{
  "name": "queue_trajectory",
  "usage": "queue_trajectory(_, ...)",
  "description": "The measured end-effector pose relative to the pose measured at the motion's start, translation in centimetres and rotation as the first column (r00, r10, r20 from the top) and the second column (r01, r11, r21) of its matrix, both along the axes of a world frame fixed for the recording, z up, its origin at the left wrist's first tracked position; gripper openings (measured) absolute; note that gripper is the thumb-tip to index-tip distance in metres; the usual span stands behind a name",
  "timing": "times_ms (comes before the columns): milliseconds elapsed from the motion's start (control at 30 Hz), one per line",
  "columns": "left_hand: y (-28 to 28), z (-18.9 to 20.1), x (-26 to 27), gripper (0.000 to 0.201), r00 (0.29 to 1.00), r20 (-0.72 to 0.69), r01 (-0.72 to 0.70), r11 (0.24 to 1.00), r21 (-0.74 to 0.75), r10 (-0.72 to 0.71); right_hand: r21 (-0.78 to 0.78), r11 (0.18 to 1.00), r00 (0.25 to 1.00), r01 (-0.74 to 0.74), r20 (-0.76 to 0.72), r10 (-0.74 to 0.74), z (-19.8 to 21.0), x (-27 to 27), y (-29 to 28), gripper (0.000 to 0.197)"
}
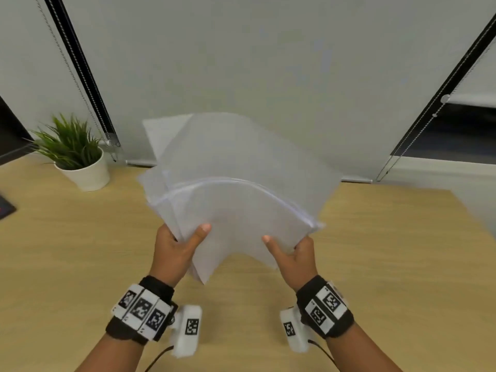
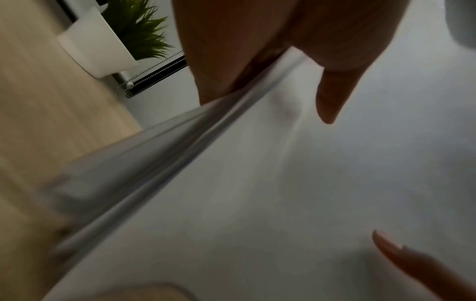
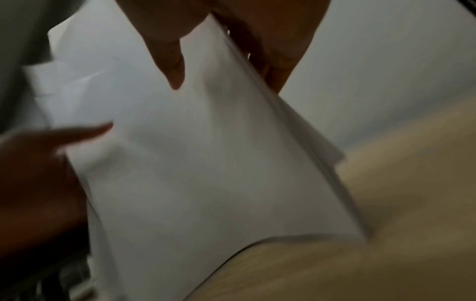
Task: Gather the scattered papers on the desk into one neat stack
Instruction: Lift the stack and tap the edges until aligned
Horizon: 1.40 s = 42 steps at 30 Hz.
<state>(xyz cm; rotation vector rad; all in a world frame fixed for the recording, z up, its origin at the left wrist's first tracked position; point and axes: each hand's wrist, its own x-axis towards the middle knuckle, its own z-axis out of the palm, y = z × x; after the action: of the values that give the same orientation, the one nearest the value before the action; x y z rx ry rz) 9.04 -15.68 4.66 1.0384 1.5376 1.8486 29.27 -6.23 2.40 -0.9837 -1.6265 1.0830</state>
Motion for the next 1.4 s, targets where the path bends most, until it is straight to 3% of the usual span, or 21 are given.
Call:
queue_trajectory(33,-0.2,-0.7,0.2,0.025,1.000,0.000,0.017,0.999,-0.051,-0.017,-0.050,0.999,0.999,0.008,-0.038,-0.010,-0.4,-0.1,-0.1,0.013)
queue_trajectory(100,-0.1,-1.3,0.5,0.024,1.000,0.016,0.021,0.997,-0.080,-0.019,-0.086,0.996,0.997,0.025,-0.077,-0.031,-0.4,-0.6,-0.2,0.022)
queue_trajectory(267,1.0,1.3,0.6,0.023,0.997,0.005,-0.071,0.997,0.019,0.071,-0.020,0.998,0.973,0.059,-0.222,-0.061,2.3,-1.9,0.0,0.034)
queue_trajectory(367,0.2,3.0,0.0,0.021,1.000,0.006,-0.025,0.993,0.112,0.024,0.052,0.998,0.963,0.033,-0.269,-0.018,3.3,-1.3,-0.3,0.044)
queue_trajectory(500,-0.9,2.3,-0.7,0.046,0.995,0.004,0.095,0.991,0.099,-0.096,0.021,1.000,0.970,-0.020,-0.240,0.024,2.6,-0.3,0.5,0.056)
queue_trajectory(567,-0.6,1.8,-1.1,0.053,0.996,0.010,0.086,0.991,0.107,-0.088,-0.011,0.996,0.968,-0.083,-0.238,0.079,2.2,-0.2,0.9,0.061)
queue_trajectory(633,-0.2,1.8,-1.7,0.044,0.998,0.060,0.020,0.994,0.111,-0.026,-0.030,0.991,0.954,-0.127,-0.276,0.114,2.1,0.1,1.2,0.061)
queue_trajectory(700,0.0,1.1,-2.4,0.060,0.980,0.201,-0.016,0.996,0.086,-0.002,-0.067,0.984,0.938,-0.162,-0.319,0.133,1.8,0.4,1.5,0.059)
queue_trajectory(800,-0.2,-0.4,-1.6,0.078,0.910,0.411,0.055,0.998,0.029,-0.062,-0.099,0.975,0.945,-0.198,-0.282,0.164,0.7,1.0,1.2,0.054)
queue_trajectory(867,-0.4,-1.8,-0.3,0.070,0.899,0.438,0.048,0.998,-0.051,-0.021,-0.123,0.973,0.951,-0.197,-0.264,0.159,-0.3,1.1,0.5,0.051)
queue_trajectory(1000,-0.8,-4.7,0.4,0.032,0.859,0.497,-0.080,0.991,-0.107,0.123,-0.139,0.959,0.928,-0.247,-0.320,0.193,-1.6,0.8,-0.3,0.050)
queue_trajectory(1066,-0.7,-5.1,0.1,0.046,0.839,0.531,-0.095,0.993,-0.072,0.119,-0.149,0.950,0.919,-0.273,-0.333,0.212,-1.6,0.7,0.0,0.049)
queue_trajectory(1100,-0.7,-4.8,0.3,0.049,0.842,0.524,-0.105,0.992,-0.075,0.129,-0.155,0.950,0.920,-0.272,-0.331,0.209,-1.7,0.7,0.0,0.050)
queue_trajectory(1200,-0.1,-3.9,0.5,0.035,0.876,0.454,-0.128,0.985,-0.115,0.166,-0.181,0.961,0.948,-0.207,-0.280,0.152,-1.8,0.3,0.2,0.050)
queue_trajectory(1300,0.5,-3.3,0.0,0.061,0.862,0.497,-0.038,0.989,-0.144,0.105,-0.185,0.972,0.970,-0.144,-0.223,0.101,-1.6,-0.3,0.7,0.037)
queue_trajectory(1400,0.4,-2.9,-0.4,0.070,0.920,0.388,0.008,0.989,-0.148,0.050,-0.163,0.974,0.971,-0.157,-0.207,0.122,-1.1,0.0,1.2,0.047)
